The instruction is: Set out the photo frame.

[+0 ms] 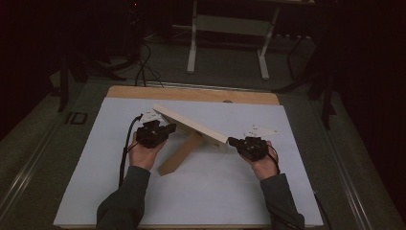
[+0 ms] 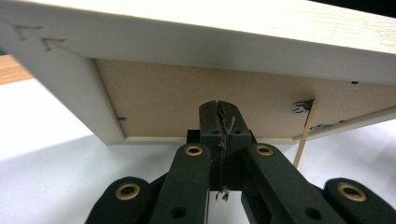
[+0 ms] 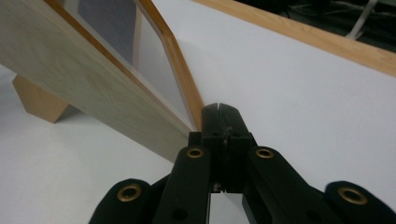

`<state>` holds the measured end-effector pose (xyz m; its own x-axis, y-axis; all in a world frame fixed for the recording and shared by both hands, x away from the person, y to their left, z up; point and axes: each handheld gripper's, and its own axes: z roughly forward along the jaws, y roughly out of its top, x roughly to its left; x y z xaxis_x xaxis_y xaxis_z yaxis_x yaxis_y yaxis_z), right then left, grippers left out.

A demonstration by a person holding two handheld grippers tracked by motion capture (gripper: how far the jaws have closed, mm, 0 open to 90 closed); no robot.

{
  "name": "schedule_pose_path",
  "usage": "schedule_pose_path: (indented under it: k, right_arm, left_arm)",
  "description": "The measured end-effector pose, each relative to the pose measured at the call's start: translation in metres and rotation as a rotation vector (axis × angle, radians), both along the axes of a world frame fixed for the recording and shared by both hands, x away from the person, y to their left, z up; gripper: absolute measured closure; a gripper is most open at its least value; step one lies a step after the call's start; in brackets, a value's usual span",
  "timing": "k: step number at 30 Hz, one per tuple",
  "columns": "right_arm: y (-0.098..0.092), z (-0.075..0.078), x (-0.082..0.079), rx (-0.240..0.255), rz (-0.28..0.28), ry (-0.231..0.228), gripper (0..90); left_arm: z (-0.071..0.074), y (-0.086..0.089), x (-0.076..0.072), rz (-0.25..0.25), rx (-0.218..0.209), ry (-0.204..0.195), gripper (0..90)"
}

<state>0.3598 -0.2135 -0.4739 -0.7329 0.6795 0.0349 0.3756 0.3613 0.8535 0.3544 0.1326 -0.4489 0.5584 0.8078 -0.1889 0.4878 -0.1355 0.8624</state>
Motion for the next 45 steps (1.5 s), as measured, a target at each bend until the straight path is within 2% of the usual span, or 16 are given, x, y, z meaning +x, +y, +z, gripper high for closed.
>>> schedule_pose_path:
  k: [13, 17, 26, 45]
  right_arm:
    - [0.004, -0.001, -0.001, 0.000, 0.014, 0.000, 90.0]
    - [0.004, 0.000, -0.001, 0.000, 0.016, -0.002, 90.0]
    - [0.004, 0.001, -0.002, -0.005, 0.020, -0.001, 90.0]
    - [0.012, 0.002, -0.008, -0.030, 0.055, -0.013, 90.0]
  left_arm:
    - [0.001, -0.014, 0.003, -0.026, 0.016, -0.001, 90.0]
    - [0.001, -0.018, 0.004, -0.035, 0.033, 0.002, 90.0]
    - [0.001, -0.022, 0.004, -0.053, 0.040, 0.009, 90.0]
    - [0.009, -0.035, -0.003, -0.113, 0.050, -0.008, 90.0]
